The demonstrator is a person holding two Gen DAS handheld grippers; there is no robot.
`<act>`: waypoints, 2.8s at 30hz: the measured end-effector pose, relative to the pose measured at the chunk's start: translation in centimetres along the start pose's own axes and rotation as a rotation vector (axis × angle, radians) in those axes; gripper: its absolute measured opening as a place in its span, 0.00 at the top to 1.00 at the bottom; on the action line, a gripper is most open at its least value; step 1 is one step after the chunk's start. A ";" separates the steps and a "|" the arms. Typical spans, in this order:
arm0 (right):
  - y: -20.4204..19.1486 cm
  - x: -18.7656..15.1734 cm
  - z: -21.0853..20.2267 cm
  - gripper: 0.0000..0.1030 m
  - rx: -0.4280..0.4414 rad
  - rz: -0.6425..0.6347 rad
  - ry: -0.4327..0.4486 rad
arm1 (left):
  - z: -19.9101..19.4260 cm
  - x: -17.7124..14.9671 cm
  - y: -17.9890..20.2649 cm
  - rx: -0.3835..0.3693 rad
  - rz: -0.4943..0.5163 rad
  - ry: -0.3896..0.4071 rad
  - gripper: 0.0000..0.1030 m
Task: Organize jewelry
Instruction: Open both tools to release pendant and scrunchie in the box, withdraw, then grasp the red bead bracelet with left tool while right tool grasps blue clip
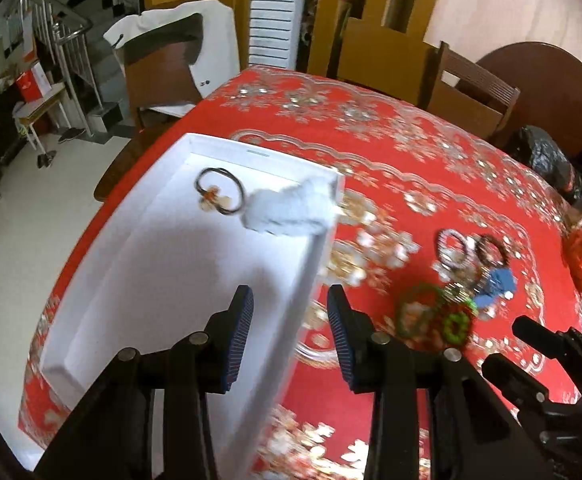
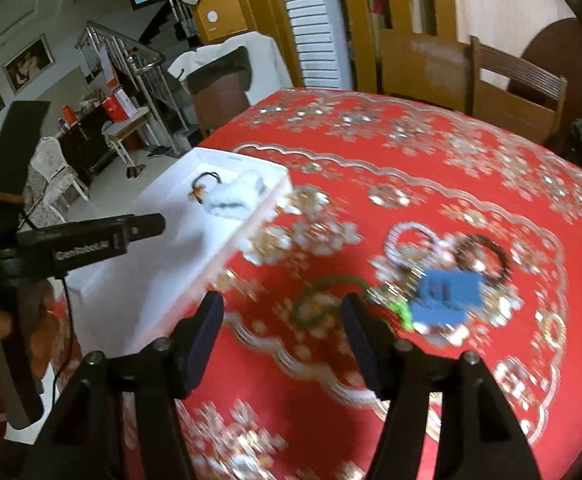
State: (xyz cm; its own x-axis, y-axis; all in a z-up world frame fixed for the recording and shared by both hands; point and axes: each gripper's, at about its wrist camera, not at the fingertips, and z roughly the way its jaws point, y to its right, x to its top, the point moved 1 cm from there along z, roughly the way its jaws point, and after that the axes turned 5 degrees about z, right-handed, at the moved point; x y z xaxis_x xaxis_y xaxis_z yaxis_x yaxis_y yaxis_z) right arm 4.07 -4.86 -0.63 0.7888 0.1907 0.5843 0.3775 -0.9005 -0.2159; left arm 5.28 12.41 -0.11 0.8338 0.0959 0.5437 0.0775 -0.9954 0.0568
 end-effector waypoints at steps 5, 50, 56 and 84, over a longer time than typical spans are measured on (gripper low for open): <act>3.2 -2.4 -2.7 0.36 -0.044 0.022 0.001 | -0.7 -1.3 3.8 0.035 0.049 -0.006 0.38; 13.9 -2.5 -1.2 0.30 -0.141 0.149 -0.044 | 5.8 -5.3 11.8 -0.219 -0.005 -0.189 0.38; 14.9 -2.1 -0.3 0.30 -0.123 0.170 -0.064 | 7.0 -5.0 12.5 -0.194 -0.014 -0.191 0.38; 13.3 2.2 5.5 0.54 0.120 -0.333 -0.140 | 8.4 -4.3 13.8 -0.143 -0.031 -0.219 0.37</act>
State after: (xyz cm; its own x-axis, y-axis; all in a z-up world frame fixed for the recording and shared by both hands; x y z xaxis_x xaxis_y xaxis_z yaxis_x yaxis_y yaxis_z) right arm 13.53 -14.28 -6.52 0.6689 0.5244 0.5268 0.6721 -0.7295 -0.1271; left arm 7.33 -1.79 -8.67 0.9320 0.1069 0.3463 0.0393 -0.9797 0.1967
